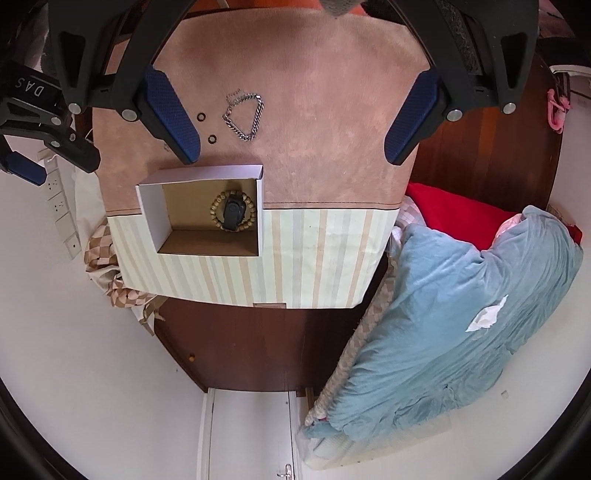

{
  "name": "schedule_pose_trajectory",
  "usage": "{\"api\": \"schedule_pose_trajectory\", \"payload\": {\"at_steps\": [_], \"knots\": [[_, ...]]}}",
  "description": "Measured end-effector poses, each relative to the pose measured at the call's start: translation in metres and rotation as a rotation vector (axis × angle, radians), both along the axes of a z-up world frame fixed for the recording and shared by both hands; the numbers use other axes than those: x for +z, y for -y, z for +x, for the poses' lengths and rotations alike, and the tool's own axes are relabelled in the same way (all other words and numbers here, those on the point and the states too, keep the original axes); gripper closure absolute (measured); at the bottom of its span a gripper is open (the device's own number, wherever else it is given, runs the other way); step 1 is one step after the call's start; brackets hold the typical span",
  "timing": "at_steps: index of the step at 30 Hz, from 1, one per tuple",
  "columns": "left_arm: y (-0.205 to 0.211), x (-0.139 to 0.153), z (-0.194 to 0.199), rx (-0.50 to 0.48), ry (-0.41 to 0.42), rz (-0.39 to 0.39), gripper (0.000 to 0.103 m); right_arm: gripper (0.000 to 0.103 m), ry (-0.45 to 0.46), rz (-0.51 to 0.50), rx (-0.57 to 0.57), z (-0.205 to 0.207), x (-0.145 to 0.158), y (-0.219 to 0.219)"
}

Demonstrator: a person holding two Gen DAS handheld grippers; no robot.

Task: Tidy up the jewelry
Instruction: 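Lift both open tools out of the box, then grasp a silver pendant chain with the right tool while the left grasps the thick silver chain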

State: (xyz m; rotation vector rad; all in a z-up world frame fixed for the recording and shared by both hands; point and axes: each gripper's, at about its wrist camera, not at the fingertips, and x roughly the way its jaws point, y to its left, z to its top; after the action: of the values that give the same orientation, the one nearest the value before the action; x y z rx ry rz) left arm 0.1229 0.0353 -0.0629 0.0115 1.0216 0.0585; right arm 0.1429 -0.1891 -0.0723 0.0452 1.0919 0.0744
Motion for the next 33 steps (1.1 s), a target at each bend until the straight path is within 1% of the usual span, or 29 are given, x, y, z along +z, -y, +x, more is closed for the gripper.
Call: {"api": "schedule_pose_trajectory", "payload": {"at_steps": [3,6,10,13,14,16,17,18,19,22,24,26,27,28,29,30,31,32,33], "knots": [[-0.001,0.008,-0.011,0.007,0.017,-0.001,0.001,0.003,0.024,0.005,0.003,-0.013,0.013,-0.002],[-0.002,0.010,-0.019,0.015,0.022,-0.006,0.001,0.003,0.039,0.013,0.003,-0.024,0.017,-0.002],[-0.002,-0.002,-0.029,0.019,0.011,0.008,0.001,0.003,0.020,0.029,-0.029,-0.035,0.002,0.009],[-0.003,-0.022,-0.037,0.025,-0.011,0.024,0.001,0.003,-0.048,0.045,-0.078,-0.040,-0.031,0.023],[-0.002,-0.031,-0.039,0.028,-0.021,0.036,0.001,0.003,-0.081,0.061,-0.099,-0.043,-0.048,0.030],[-0.001,-0.052,-0.043,0.038,-0.051,0.058,0.001,0.003,-0.133,0.074,-0.131,-0.048,-0.075,0.038],[-0.001,-0.064,-0.046,0.043,-0.067,0.062,0.001,0.003,-0.162,0.093,-0.151,-0.052,-0.093,0.044],[-0.002,-0.080,-0.048,0.050,-0.097,0.062,0.001,0.003,-0.180,0.106,-0.166,-0.055,-0.106,0.047],[-0.001,-0.088,-0.049,0.052,-0.113,0.060,0.001,0.004,-0.195,0.112,-0.175,-0.058,-0.117,0.049],[-0.001,-0.120,-0.051,0.061,-0.177,0.061,0.001,0.016,-0.232,0.160,-0.179,-0.064,-0.151,0.049],[-0.003,-0.136,-0.049,0.067,-0.197,0.071,0.001,0.025,-0.221,0.183,-0.151,-0.062,-0.160,0.044],[-0.006,-0.149,-0.048,0.075,-0.206,0.078,0.001,0.037,-0.206,0.192,-0.122,-0.054,-0.169,0.033],[-0.008,-0.156,-0.046,0.083,-0.213,0.080,0.001,0.039,-0.196,0.196,-0.105,-0.050,-0.173,0.026],[-0.011,-0.160,-0.044,0.091,-0.221,0.077,0.001,0.044,-0.188,0.198,-0.093,-0.047,-0.175,0.020],[-0.014,-0.165,-0.043,0.099,-0.229,0.073,0.001,0.049,-0.178,0.197,-0.073,-0.042,-0.179,0.012],[-0.018,-0.170,-0.041,0.109,-0.240,0.068,0.001,0.051,-0.173,0.188,-0.060,-0.039,-0.181,0.006],[-0.020,-0.172,-0.039,0.115,-0.246,0.064,0.001,0.055,-0.167,0.177,-0.049,-0.035,-0.183,0.001],[-0.022,-0.174,-0.038,0.119,-0.249,0.061,0.001,0.056,-0.162,0.158,-0.039,-0.032,-0.186,-0.005],[-0.024,-0.176,-0.037,0.123,-0.254,0.058,0.001,0.056,-0.128,0.121,-0.030,-0.031,-0.184,-0.011]]}}
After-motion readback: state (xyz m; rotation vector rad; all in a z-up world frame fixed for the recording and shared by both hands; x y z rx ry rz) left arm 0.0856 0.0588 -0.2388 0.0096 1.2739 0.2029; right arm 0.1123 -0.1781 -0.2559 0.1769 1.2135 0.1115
